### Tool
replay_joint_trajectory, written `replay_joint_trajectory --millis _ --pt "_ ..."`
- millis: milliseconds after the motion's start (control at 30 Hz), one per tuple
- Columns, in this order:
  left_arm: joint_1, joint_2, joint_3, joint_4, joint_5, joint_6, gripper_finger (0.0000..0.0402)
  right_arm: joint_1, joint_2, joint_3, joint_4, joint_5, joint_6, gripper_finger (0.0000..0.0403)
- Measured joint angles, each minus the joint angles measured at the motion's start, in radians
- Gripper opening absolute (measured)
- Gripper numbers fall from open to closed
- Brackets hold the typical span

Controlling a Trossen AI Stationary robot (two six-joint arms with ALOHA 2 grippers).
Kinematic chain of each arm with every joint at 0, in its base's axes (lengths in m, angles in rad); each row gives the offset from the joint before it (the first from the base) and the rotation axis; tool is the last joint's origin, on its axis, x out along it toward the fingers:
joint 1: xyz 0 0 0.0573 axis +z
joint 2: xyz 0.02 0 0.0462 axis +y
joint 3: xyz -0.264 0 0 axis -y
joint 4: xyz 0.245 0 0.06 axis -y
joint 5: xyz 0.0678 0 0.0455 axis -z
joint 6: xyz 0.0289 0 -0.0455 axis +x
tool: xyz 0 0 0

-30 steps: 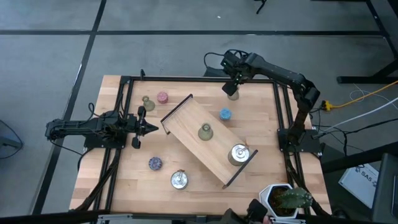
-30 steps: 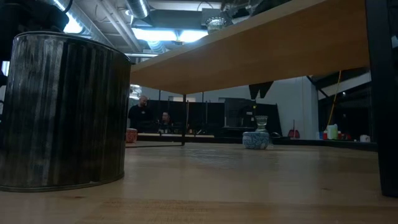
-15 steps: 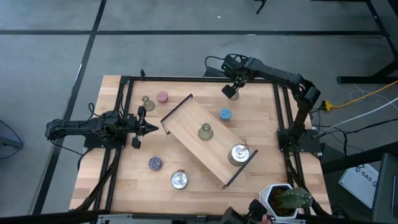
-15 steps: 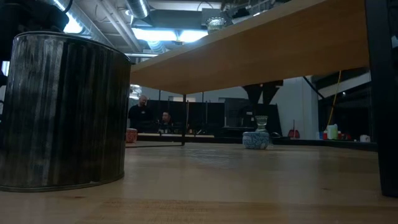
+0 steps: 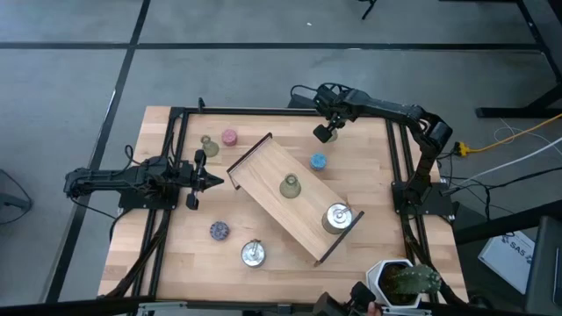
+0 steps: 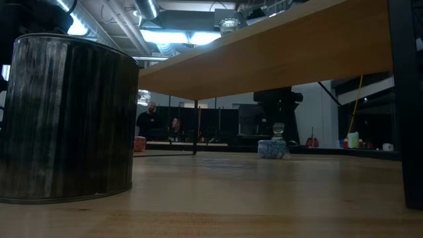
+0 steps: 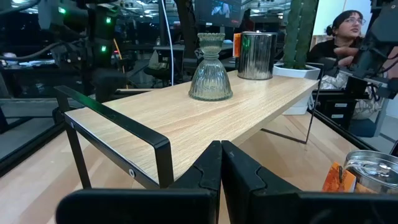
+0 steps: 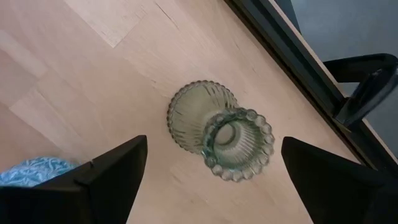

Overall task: Pick & Place candle stick holders
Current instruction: Put the right transparent candle holder on the shelf

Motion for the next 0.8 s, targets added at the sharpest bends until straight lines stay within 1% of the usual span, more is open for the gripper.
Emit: replay_joint_trajectory --millis 267,467,600,800 --pt "0.000 0.000 0.000 0.000 0.000 0.000 0.0004 -0.012 0.000 -0.031 0.053 0.018 0.000 0.0374" --pt "0.000 0.000 0.000 0.000 0.000 0.000 0.0004 -0.025 0.000 -0.031 0.049 0.012 0.000 0.0371" --pt "0.000 0.000 0.000 0.000 0.000 0.000 0.0004 -0.030 0.000 -0.031 0.046 0.011 0.000 0.0354" --pt "0.000 0.000 0.000 0.000 0.000 0.000 0.0004 -0.031 0.000 -0.031 0.045 0.007 0.000 0.0317"
